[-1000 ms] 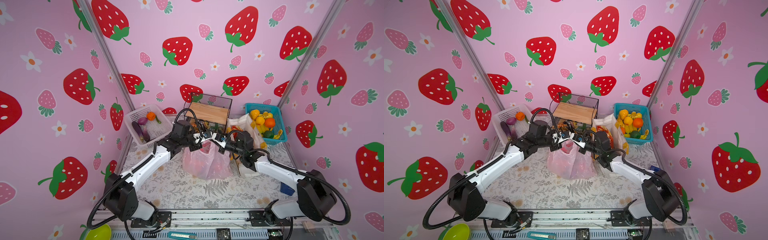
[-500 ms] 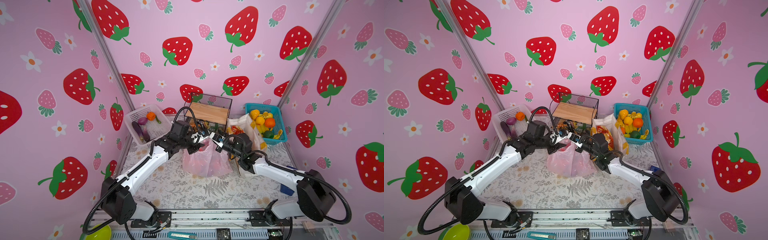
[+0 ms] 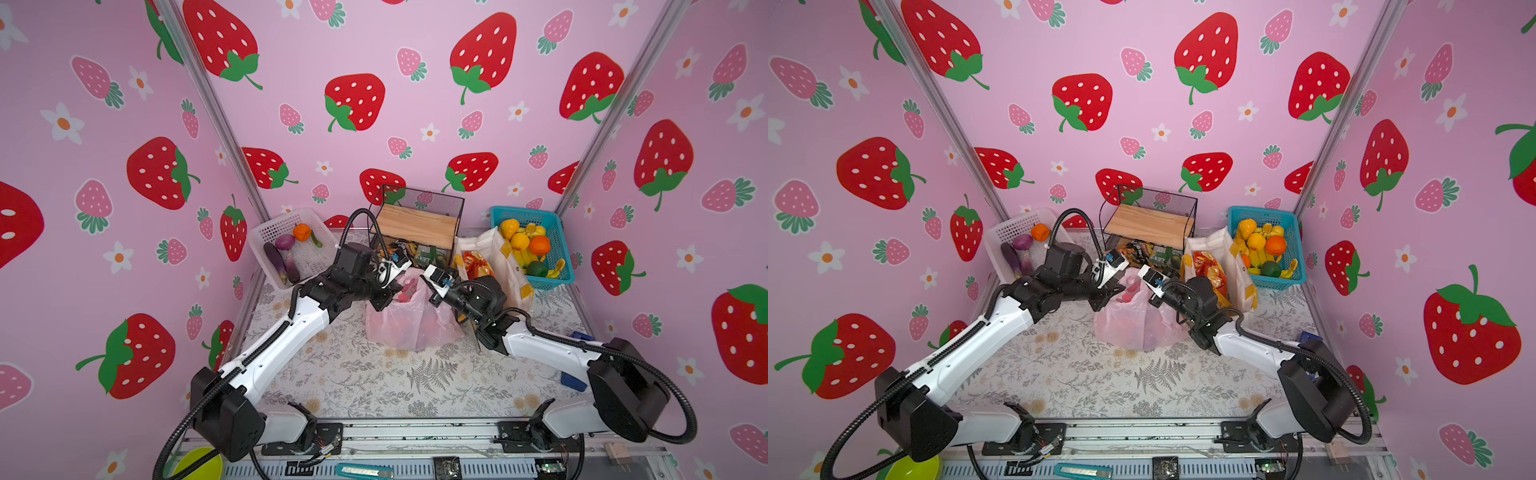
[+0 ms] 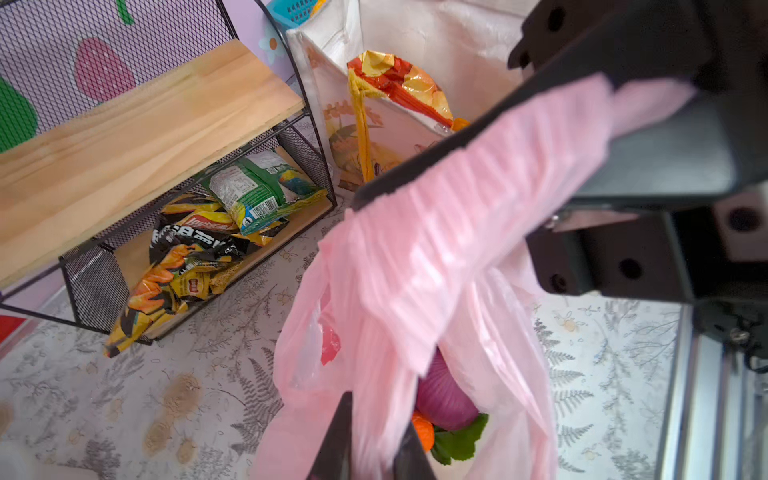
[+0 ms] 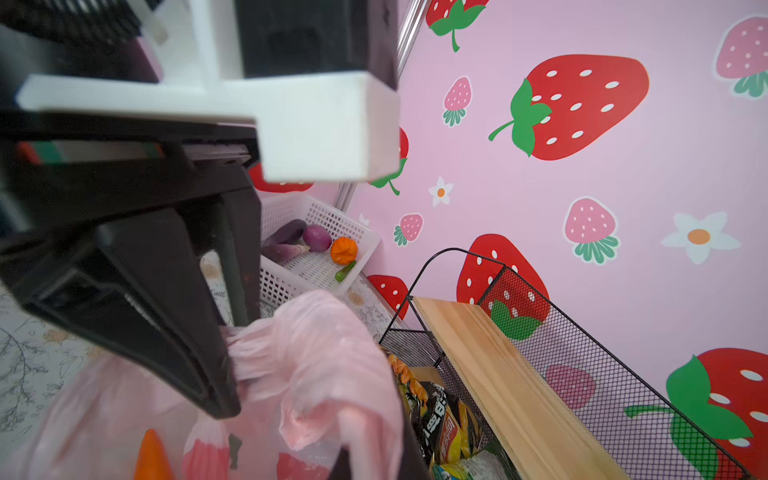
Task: Place the mixed food into the grocery bags and tie them
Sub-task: 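Pull the handle ends apart with both grippers to tighten the knot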
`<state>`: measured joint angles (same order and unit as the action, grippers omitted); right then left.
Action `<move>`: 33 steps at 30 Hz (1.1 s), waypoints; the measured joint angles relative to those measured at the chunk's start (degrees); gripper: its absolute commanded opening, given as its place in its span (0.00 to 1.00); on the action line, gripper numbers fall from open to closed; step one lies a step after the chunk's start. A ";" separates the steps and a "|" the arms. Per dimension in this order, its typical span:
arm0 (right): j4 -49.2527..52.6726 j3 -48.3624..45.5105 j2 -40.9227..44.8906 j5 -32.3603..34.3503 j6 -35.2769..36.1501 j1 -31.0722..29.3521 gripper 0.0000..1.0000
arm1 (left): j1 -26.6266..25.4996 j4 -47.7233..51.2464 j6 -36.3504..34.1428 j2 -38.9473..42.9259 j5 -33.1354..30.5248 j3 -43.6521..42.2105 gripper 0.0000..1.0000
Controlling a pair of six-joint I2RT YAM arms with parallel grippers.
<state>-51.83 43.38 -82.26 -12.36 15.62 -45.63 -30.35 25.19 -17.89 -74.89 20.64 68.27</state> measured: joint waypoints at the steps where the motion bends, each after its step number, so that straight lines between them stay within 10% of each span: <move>1: -0.61 0.00 -0.24 0.13 -0.87 -0.17 0.00 | -0.28 -0.79 1.46 0.94 0.70 -0.96 0.16; 12: -3.45 -1.03 -2.27 0.70 -4.44 -0.81 0.00 | -0.70 -3.65 6.88 2.67 6.84 -5.14 0.36; 33: -2.36 -2.54 -0.90 -4.26 -3.41 -0.76 0.00 | 11.13 -2.25 -18.01 -2.99 10.91 1.01 0.38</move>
<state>-54.19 40.84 -83.15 -16.62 12.21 -46.39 -19.22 22.94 -35.90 -77.89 31.55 69.28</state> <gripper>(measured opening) 0.045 0.379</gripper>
